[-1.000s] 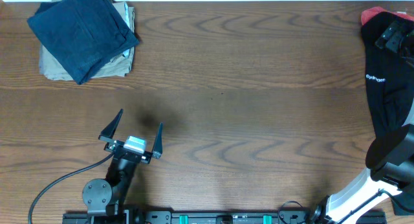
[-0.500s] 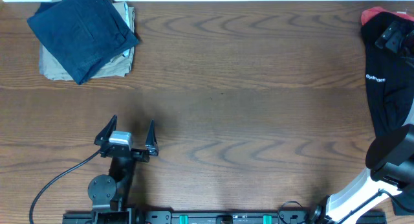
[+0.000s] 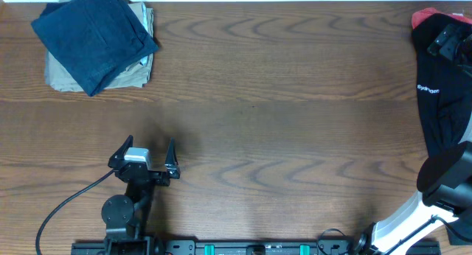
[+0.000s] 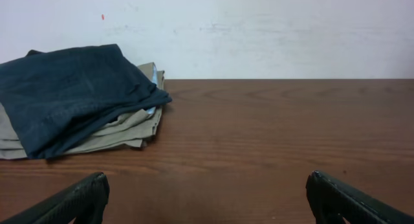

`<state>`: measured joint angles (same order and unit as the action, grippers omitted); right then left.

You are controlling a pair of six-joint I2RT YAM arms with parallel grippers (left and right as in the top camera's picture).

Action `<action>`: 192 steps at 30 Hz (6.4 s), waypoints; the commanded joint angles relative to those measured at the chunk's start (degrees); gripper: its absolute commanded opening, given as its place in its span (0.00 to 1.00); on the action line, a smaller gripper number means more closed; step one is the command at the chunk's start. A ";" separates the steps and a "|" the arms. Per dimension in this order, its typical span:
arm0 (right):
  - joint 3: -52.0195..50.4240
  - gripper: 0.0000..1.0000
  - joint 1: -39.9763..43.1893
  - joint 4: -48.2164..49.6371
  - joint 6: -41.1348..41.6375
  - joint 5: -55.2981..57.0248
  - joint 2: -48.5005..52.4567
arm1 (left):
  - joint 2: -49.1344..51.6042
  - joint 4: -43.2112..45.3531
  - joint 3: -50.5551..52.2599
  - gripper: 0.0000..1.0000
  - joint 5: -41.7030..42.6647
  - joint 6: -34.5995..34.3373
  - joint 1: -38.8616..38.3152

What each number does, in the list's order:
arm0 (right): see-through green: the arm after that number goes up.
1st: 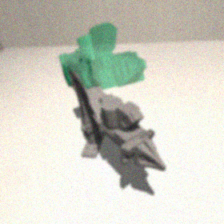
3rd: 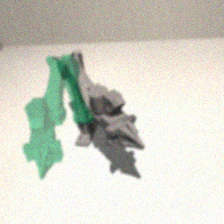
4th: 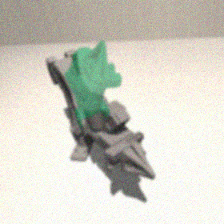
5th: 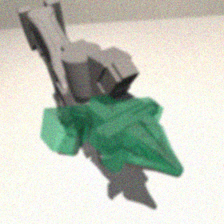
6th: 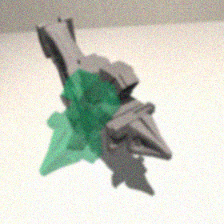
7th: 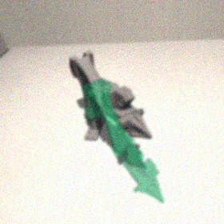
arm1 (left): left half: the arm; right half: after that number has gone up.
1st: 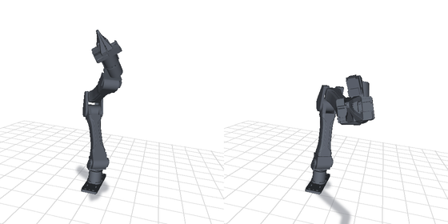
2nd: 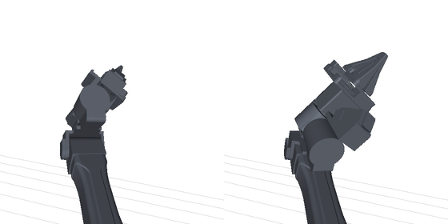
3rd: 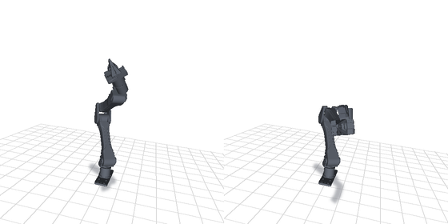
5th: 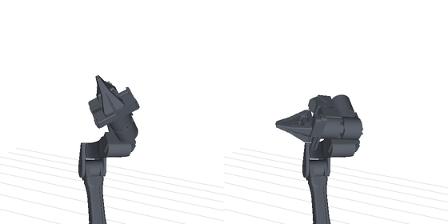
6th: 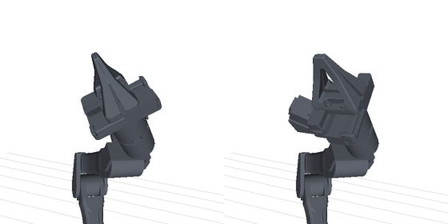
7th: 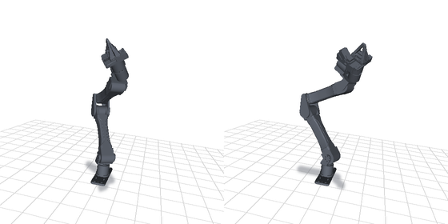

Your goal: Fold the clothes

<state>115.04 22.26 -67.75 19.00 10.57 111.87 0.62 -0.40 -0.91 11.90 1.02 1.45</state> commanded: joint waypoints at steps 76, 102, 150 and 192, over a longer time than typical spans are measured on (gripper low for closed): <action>-0.20 0.99 -16.59 -0.04 -0.42 0.79 -36.59 | -0.39 -2.45 0.68 0.98 0.48 -0.68 0.24; -55.45 0.99 -25.24 24.13 -1.70 -4.81 -88.24 | -0.39 -2.45 0.68 0.98 0.48 -0.68 0.24; -114.73 0.99 -34.93 69.66 -2.84 -6.60 -111.60 | -0.39 -2.47 0.68 0.98 0.48 -0.68 0.24; -114.73 0.99 -21.68 63.56 -23.58 -12.50 -111.58 | -0.39 -2.45 0.68 0.98 0.48 -0.70 0.24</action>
<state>0.38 0.21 -3.97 -3.64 -1.34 0.69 0.62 -1.13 -1.32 11.62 1.02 1.45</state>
